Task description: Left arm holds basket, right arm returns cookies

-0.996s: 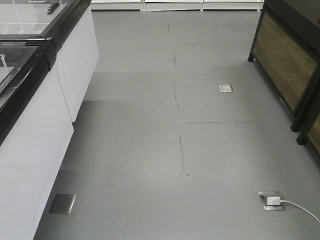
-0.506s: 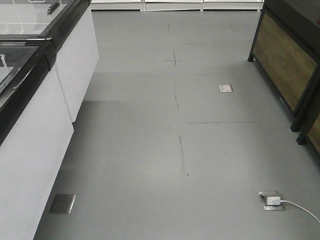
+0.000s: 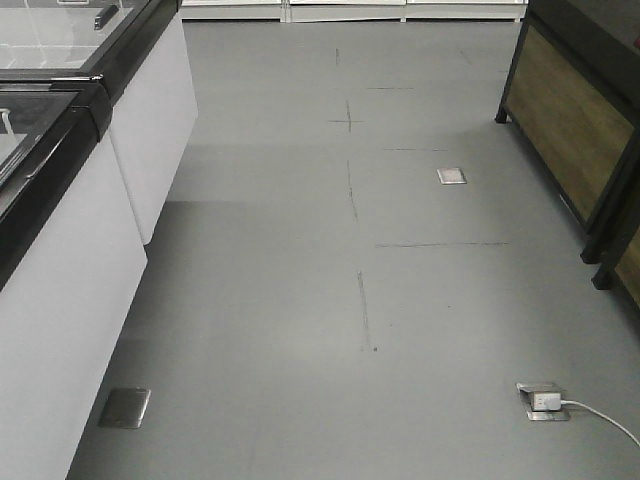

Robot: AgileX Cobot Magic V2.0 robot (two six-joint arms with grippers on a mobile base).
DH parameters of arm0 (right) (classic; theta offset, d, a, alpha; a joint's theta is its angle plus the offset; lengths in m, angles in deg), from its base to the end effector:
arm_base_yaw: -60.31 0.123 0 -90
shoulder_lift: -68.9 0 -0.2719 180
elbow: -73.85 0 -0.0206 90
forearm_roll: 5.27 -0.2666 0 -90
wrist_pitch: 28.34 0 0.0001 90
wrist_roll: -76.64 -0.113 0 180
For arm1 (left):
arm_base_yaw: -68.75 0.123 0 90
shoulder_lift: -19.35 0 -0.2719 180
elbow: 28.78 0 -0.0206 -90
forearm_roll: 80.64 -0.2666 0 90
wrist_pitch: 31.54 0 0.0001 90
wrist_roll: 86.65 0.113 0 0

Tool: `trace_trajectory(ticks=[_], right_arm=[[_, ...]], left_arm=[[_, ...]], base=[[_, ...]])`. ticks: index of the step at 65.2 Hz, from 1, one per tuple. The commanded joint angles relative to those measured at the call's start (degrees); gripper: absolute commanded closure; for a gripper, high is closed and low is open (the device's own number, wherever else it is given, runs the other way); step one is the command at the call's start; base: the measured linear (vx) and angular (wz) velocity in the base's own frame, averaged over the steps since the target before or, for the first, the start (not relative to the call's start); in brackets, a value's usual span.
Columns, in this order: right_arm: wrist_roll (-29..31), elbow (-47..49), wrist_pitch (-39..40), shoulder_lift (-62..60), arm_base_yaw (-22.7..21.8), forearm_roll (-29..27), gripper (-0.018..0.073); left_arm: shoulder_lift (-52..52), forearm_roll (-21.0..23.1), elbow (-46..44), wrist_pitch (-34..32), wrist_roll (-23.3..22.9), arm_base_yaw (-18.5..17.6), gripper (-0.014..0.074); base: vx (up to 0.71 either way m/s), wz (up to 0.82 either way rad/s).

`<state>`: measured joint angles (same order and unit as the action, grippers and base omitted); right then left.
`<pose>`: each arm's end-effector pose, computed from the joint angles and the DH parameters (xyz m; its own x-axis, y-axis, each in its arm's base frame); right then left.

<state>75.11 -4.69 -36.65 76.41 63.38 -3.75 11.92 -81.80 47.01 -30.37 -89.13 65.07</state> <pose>0.1075 0.0053 0.1888 -0.0759 -0.0036 -0.9971 -0.0497 0.9988 0.0002 0.1049 -0.0067 0.2210 0.0961 -0.0293 -0.9949 0.0660 0.9976 -0.0230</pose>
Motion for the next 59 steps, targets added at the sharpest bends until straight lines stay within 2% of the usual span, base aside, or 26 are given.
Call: trace_trajectory(ticks=[1, 7, 22, 26, 59], right_arm=[[0.5, 0.0, 4.5, -0.5, 0.0, 0.2, 0.0567], [0.5, 0.0, 4.5, -0.5, 0.0, 0.2, 0.0567], [0.5, 0.0, 4.5, -0.5, 0.0, 0.2, 0.0567], [0.5, 0.0, 4.5, -0.5, 0.0, 0.2, 0.0567], [0.5, 0.0, 4.5, -0.5, 0.0, 0.2, 0.0567]], left_arm=[[-0.6, 0.2, -5.8, -4.4, -0.1, -0.3, 0.0603], [-3.3, 0.2, -9.7, -0.8, -0.1, -0.3, 0.0603], [-14.1, 0.2, -17.5, 13.0, -0.1, -0.3, 0.0603], [-16.4, 0.2, -18.7, 14.7, -0.1, -0.3, 0.0603], [-18.6, 0.2, -19.0, 14.4, -0.2, -0.3, 0.0603]], base=[[0.0, 0.0], [0.0, 0.0], [0.0, 0.0], [0.0, 0.0], [0.0, 0.0]])
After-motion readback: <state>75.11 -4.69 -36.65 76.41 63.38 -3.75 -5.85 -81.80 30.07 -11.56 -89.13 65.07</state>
